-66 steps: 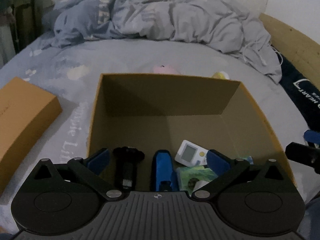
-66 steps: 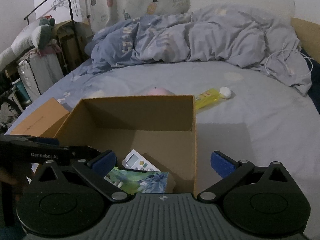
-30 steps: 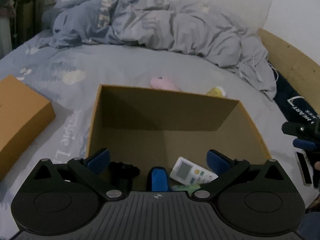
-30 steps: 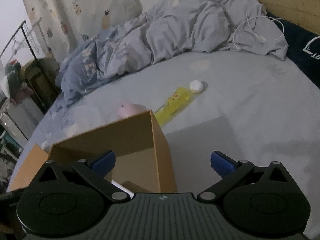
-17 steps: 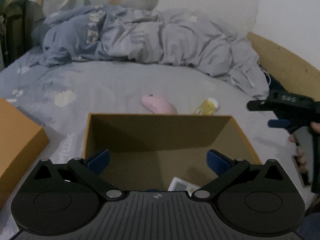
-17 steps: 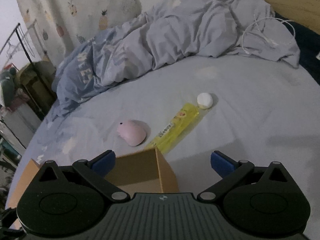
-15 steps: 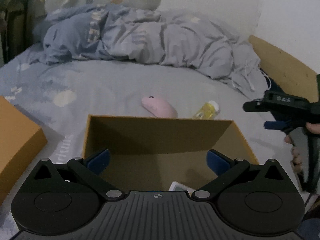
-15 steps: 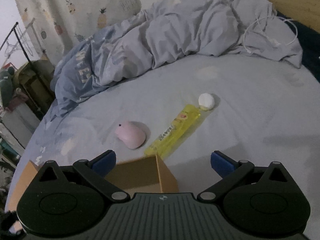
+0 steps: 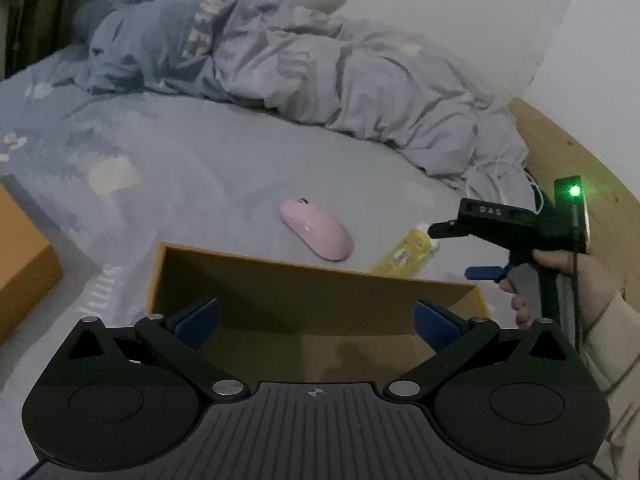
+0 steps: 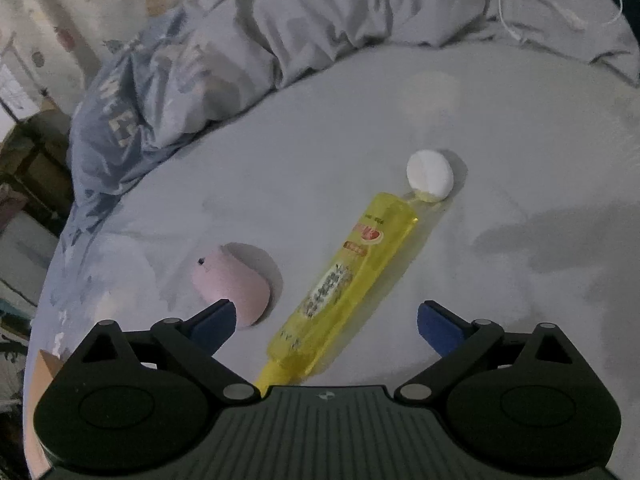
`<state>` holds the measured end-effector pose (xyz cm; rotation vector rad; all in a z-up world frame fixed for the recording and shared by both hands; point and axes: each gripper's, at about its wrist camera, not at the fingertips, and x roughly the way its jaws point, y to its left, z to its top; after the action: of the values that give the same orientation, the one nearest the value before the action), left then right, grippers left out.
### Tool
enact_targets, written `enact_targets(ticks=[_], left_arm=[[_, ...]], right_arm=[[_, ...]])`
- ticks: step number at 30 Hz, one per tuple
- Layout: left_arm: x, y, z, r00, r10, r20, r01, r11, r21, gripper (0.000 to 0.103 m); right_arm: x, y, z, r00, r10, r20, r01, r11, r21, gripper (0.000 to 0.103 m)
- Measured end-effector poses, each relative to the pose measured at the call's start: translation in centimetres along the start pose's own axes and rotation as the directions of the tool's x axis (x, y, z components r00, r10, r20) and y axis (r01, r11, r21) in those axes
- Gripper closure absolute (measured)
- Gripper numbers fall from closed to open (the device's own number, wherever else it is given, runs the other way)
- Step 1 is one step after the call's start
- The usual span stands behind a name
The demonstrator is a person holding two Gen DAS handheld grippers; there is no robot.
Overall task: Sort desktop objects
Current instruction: 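Close the right gripper around the yellow bottle's body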
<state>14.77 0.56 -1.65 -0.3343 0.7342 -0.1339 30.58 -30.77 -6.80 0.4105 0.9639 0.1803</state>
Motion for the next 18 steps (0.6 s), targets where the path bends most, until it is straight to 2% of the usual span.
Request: enact_targets(ticks=[9, 13, 18], left_arm=[[2.8, 0.8, 0.8, 0.999, 0.036, -0.026, -0.038, 0.997, -0.073, 0.000], [3.7, 1.3, 2.3, 0.999, 0.049, -0.018, -0.050, 0.993, -0.104, 0.000], [5.6, 2.5, 4.3, 0.990, 0.066, -0.126, -0.095, 0.967, -0.235, 0.000]], right_arm=[[4.2, -0.7, 1.3, 0.997, -0.030, -0.078, 0.033, 0.998, 0.047, 0.012], [5.5, -1.1, 1.8, 0.992, -0.054, -0.112, 0.060, 0.997, 0.049, 0.020], [6.6, -1.6, 2.2, 0.987, -0.058, -0.149, 0.065, 0.997, 0.043, 0.030]])
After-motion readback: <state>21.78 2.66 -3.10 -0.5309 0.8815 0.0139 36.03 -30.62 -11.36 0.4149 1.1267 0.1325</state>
